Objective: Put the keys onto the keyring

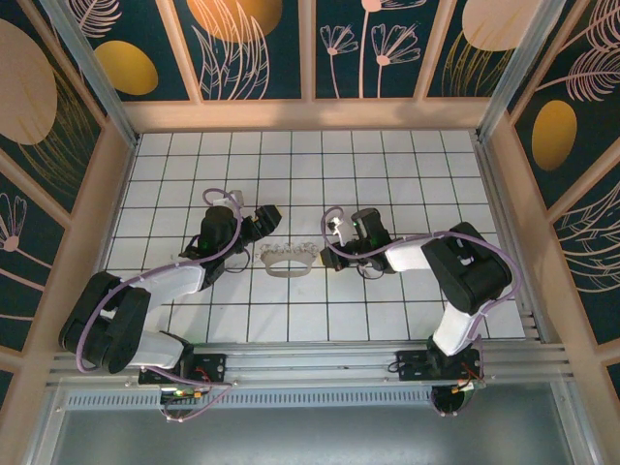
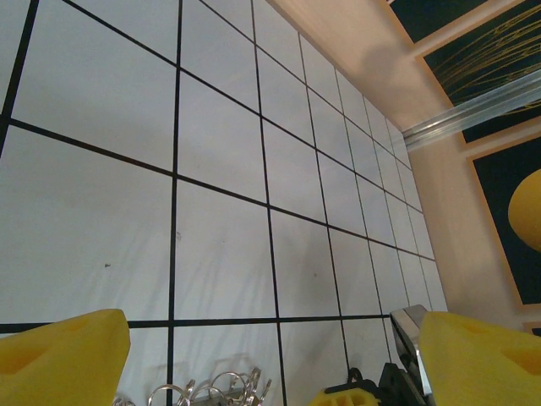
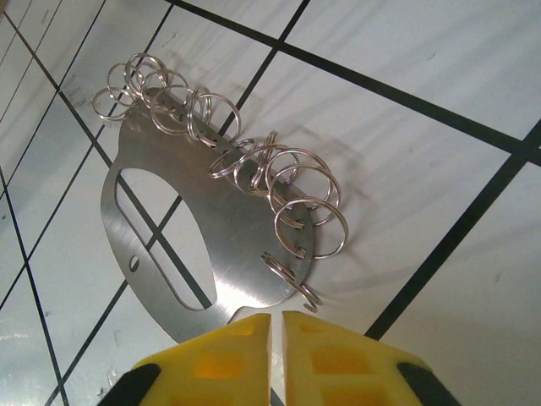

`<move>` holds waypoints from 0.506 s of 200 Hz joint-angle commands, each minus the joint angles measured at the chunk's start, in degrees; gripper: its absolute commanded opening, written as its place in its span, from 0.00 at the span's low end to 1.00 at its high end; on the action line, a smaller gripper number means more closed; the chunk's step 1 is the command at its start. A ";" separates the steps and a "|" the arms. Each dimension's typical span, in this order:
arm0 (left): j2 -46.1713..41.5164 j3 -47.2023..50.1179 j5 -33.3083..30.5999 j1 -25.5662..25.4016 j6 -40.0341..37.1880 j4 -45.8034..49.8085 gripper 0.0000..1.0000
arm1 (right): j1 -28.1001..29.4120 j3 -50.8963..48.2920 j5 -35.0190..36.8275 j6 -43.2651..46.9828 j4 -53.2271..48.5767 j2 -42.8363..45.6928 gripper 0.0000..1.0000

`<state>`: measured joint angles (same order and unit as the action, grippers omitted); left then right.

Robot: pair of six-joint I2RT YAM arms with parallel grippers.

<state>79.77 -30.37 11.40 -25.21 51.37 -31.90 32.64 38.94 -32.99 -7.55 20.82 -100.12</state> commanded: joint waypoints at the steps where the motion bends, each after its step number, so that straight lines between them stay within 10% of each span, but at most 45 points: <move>1: -1.54 0.21 -0.43 -0.36 0.91 -1.24 0.88 | 0.40 -0.95 -0.44 0.04 1.86 3.60 0.09; 48: -1.72 0.33 -0.24 -0.34 0.83 -1.32 0.88 | 0.24 -3.08 3.70 -0.90 3.33 5.87 0.43; 101: -1.54 0.05 0.29 -0.36 0.86 -1.32 0.88 | 0.23 -0.93 3.73 -2.12 5.95 0.62 0.46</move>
<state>79.00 -30.33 11.42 -25.21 51.37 -31.92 32.64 36.69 -29.74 -8.71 23.86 -96.57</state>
